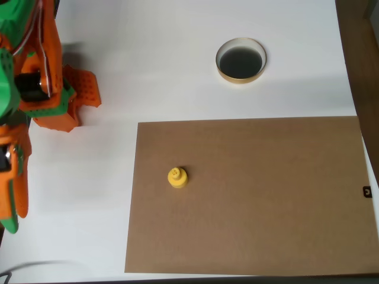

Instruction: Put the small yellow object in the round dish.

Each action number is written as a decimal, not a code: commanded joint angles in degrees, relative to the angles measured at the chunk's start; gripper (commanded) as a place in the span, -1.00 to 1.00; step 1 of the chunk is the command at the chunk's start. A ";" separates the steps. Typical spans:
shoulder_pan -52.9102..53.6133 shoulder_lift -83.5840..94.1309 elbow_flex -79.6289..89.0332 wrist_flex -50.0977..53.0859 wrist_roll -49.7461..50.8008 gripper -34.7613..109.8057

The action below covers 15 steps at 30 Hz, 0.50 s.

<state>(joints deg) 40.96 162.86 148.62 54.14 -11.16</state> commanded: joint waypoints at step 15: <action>-8.88 -21.01 -19.07 4.48 -5.71 -0.23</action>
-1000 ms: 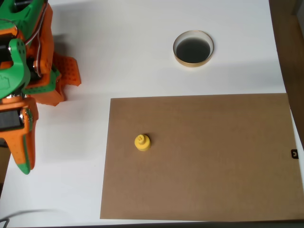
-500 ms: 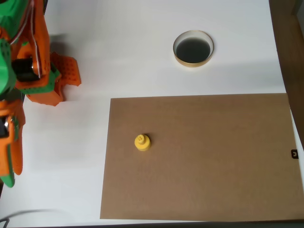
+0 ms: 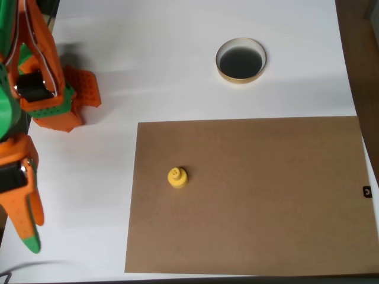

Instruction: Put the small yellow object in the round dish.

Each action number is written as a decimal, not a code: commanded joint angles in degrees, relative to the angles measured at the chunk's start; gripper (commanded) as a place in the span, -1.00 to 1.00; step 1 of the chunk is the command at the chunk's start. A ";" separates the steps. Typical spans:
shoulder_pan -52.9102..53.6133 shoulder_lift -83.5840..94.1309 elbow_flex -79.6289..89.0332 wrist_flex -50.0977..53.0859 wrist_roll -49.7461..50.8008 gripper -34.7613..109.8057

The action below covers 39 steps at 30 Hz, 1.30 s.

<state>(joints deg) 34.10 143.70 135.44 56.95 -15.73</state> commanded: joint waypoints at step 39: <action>-35.68 -37.09 -30.32 19.95 -2.02 -0.23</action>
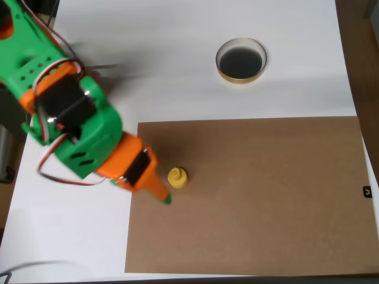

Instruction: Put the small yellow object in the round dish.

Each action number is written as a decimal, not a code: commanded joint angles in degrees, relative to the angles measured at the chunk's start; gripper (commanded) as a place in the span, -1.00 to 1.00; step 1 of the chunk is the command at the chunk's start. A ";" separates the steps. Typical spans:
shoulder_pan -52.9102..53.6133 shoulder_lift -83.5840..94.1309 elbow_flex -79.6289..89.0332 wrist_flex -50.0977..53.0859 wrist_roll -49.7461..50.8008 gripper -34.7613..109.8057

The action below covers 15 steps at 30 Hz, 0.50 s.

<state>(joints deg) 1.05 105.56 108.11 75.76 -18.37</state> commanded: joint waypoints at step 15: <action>-8.09 -1.32 3.43 -2.64 3.16 -0.23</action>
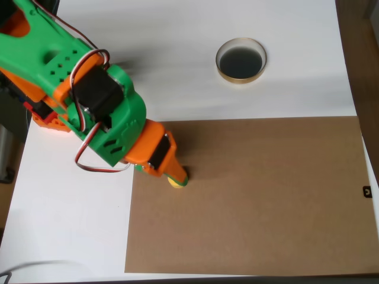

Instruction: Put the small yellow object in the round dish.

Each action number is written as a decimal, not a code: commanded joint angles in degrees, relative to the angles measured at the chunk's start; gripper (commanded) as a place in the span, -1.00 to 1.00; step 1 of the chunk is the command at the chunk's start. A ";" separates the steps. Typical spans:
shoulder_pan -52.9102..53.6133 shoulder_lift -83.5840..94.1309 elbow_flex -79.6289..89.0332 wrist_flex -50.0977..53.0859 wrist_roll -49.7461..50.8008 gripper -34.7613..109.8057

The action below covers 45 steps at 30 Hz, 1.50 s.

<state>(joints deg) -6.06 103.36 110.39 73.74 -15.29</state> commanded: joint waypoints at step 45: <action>-4.22 -12.92 -1.67 -9.76 1.32 -0.52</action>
<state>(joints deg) -9.93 89.30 112.41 63.37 -13.45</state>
